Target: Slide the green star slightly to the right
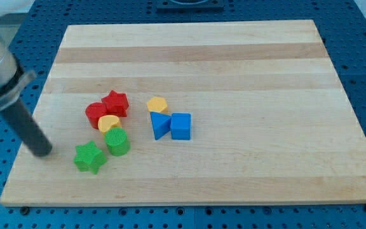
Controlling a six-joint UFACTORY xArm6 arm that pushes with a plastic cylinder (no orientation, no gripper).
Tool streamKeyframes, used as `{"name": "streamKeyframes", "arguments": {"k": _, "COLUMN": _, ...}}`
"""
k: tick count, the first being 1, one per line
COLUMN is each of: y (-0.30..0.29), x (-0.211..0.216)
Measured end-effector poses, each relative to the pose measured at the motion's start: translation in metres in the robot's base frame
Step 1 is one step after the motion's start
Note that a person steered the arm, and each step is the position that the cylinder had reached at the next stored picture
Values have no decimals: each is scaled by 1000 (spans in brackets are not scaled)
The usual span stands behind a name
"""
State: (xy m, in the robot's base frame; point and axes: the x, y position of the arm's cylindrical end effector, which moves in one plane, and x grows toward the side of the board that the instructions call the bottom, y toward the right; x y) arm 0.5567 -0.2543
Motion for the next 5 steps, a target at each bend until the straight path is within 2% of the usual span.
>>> {"name": "streamKeyframes", "arguments": {"k": 2, "y": 3, "x": 9}}
{"name": "streamKeyframes", "arguments": {"k": 4, "y": 83, "x": -26}}
{"name": "streamKeyframes", "arguments": {"k": 5, "y": 90, "x": -26}}
